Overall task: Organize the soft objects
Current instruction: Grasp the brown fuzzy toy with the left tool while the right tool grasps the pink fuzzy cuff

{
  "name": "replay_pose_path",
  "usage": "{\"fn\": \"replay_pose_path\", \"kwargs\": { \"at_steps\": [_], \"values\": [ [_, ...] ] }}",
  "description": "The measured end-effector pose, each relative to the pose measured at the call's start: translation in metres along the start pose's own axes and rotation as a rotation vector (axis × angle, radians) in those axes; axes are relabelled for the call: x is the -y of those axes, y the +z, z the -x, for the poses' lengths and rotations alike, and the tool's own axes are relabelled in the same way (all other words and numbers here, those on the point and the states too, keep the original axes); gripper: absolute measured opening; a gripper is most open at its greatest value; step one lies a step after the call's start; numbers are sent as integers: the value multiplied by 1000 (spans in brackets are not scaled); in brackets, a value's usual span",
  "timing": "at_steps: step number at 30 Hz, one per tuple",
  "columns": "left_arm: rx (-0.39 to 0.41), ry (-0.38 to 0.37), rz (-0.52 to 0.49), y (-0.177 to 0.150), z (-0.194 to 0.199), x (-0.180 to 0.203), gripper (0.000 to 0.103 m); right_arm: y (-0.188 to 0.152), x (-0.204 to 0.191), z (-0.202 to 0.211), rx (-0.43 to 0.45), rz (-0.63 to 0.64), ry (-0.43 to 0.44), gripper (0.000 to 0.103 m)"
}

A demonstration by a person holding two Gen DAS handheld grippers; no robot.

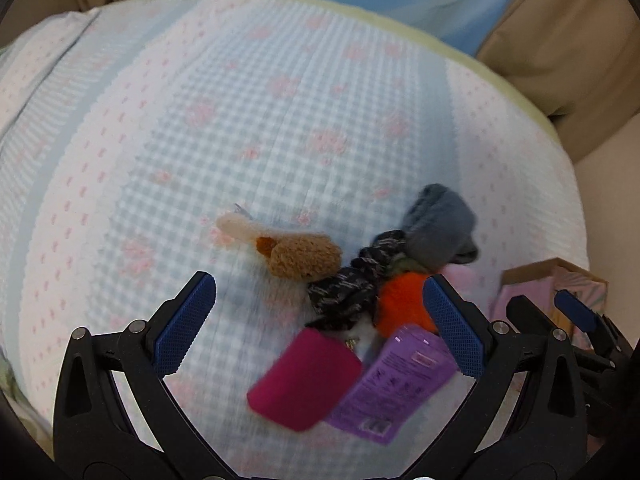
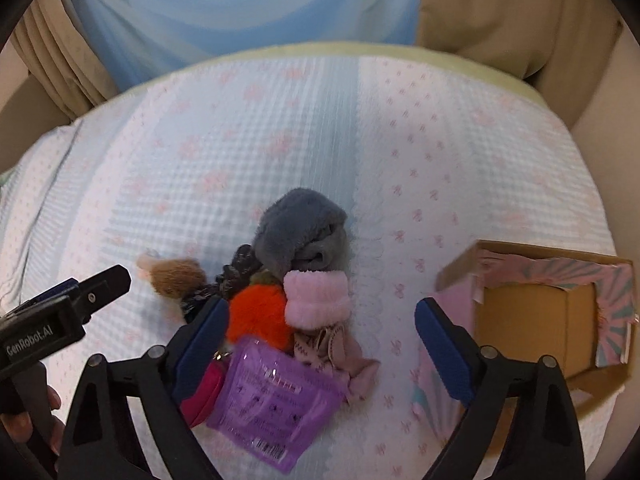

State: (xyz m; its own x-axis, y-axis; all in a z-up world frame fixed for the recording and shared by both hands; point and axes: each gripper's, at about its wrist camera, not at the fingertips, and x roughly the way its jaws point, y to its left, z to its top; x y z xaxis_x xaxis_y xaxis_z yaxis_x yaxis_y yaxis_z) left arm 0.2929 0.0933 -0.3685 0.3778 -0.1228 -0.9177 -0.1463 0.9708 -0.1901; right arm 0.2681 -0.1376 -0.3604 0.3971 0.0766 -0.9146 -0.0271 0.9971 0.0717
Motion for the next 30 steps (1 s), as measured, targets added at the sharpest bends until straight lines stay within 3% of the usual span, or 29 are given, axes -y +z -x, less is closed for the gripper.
{"fn": "replay_pose_path", "kwargs": {
  "at_steps": [12,15,19,24,30],
  "values": [
    [-87,46,19,8,-92,-5,101,0,13,-92,-151,-20,-13,81],
    [-104,51,33,9,-106,-9,95,0,15,-102,-171,-25,9,74],
    [-126,64,33,8,-119,-11,70,1,14,-106,-178,-23,32,68],
    [-140,48,47,7,-128,-15,60,1,15,-111,-199,-57,89,48],
    [-124,38,28,10,-127,-14,51,1,9,-107,-182,-48,97,32]
  ]
}}
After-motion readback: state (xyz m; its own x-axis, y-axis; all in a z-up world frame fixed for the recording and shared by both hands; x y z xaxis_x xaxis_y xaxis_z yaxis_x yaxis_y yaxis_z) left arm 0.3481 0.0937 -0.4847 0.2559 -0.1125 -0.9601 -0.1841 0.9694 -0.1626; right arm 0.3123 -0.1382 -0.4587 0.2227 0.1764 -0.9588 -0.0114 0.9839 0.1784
